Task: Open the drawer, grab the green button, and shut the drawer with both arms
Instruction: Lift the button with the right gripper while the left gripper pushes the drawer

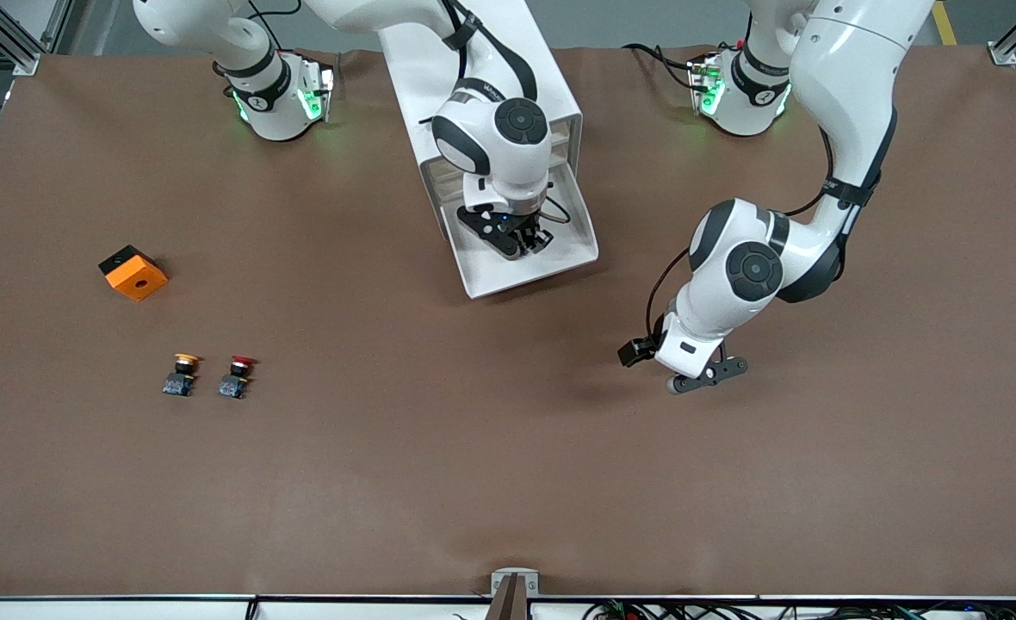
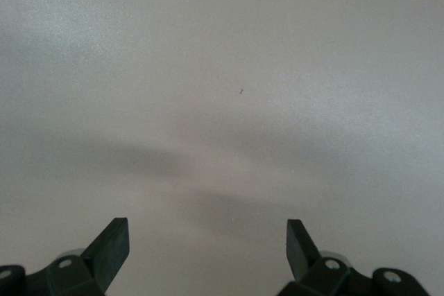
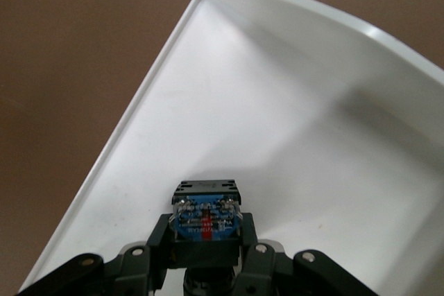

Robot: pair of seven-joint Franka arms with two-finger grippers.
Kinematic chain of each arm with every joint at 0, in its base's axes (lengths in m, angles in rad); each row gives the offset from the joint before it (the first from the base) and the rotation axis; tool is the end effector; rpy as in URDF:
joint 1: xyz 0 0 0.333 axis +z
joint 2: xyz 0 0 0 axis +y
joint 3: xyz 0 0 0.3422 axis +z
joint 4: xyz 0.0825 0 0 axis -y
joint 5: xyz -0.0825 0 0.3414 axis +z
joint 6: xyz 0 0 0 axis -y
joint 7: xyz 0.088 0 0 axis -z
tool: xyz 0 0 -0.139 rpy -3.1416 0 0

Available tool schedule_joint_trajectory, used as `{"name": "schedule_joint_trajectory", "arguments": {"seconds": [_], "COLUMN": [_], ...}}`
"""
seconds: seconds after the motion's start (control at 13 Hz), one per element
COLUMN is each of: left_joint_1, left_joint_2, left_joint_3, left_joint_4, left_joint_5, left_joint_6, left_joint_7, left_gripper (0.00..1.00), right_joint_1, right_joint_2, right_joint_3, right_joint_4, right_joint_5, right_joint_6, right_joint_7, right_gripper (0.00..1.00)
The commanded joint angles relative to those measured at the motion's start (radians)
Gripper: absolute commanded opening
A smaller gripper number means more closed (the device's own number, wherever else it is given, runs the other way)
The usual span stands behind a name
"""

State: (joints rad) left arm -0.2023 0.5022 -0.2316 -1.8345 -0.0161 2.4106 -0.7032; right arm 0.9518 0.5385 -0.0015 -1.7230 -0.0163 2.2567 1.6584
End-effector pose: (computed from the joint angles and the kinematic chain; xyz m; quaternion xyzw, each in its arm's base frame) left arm 0.5849 -0.2570 0.2915 0.9850 0.1556 0.0038 0.0740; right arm 0.3782 0.5279 0.2911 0.9398 -0.3417 0.0058 0.0041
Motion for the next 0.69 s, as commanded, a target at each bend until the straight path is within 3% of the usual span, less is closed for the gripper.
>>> {"name": "schedule_joint_trajectory", "arguments": {"seconds": [0.0, 0.23, 0.62], "left_joint_1": [0.004, 0.001, -0.012], "left_joint_2": [0.006, 0.010, 0.039], "left_joint_3": [-0.002, 0.000, 0.000], "left_joint_4": [0.006, 0.007, 0.008], "left_joint_5": [0.024, 0.024, 0.024], "left_joint_6": [0.007, 0.007, 0.065], "left_joint_7": [0.005, 0.005, 0.001], "left_gripper": [1.00, 1.00, 1.00], "right_joint_1": [-0.007, -0.091, -0.286], "right_joint_2": [0.005, -0.032, -0.150], "right_joint_3": [-0.014, -0.014, -0.015], "right_joint_4": [0.083, 0.224, 0.215], "right_joint_5": [-0.011, -0.001, -0.001], "right_joint_6": [-0.092, -0.358, -0.476], "right_joint_7": [-0.044, -0.236, -0.616], "right_gripper": [0.00, 0.00, 0.00]}}
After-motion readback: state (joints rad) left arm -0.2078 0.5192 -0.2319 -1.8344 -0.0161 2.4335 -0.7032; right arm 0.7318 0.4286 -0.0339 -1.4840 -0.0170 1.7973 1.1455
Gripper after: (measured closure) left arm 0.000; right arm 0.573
